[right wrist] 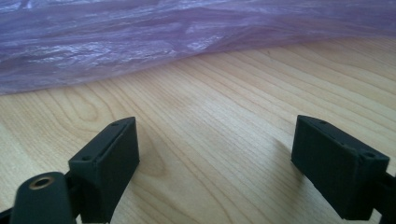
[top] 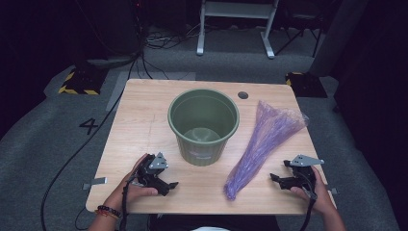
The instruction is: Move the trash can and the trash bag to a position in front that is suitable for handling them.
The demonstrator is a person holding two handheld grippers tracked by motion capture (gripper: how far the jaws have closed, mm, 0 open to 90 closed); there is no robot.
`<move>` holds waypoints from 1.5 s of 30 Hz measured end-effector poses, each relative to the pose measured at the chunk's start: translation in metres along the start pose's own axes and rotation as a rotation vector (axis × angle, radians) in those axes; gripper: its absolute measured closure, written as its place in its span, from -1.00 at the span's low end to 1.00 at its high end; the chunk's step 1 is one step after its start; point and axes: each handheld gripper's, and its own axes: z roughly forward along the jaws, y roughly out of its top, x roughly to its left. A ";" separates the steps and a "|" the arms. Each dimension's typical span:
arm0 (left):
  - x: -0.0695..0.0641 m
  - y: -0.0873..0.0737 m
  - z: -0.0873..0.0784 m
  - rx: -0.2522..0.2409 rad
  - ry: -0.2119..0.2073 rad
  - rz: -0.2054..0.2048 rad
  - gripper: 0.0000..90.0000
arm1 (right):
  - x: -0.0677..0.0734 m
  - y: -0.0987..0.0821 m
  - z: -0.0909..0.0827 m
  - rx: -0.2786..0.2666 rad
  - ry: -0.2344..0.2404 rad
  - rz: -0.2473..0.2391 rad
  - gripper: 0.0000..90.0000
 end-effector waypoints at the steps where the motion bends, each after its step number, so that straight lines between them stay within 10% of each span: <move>1: 0.000 0.000 0.000 0.000 -0.004 0.001 -1.00 | 0.000 0.000 0.000 0.002 -0.005 0.005 -0.67; 18: 0.002 0.002 0.002 0.002 -0.006 0.006 -1.00 | 0.007 0.006 -0.009 0.001 -0.023 0.054 -0.49; 27: -0.001 0.001 0.001 -0.002 0.021 -0.021 -0.99 | 0.050 0.055 -0.007 -0.117 0.018 -0.081 -0.45; 34: -0.003 0.000 0.000 -0.002 0.032 -0.031 -0.99 | 0.057 0.070 0.010 -0.103 -0.010 -0.133 -0.34; 37: -0.004 -0.001 -0.001 -0.004 0.042 -0.042 -0.98 | 0.061 0.073 0.023 -0.069 -0.059 -0.227 -0.25; 45: -0.007 -0.004 -0.003 -0.004 0.060 -0.060 -0.98 | 0.055 0.067 0.025 -0.055 -0.025 -0.144 -0.40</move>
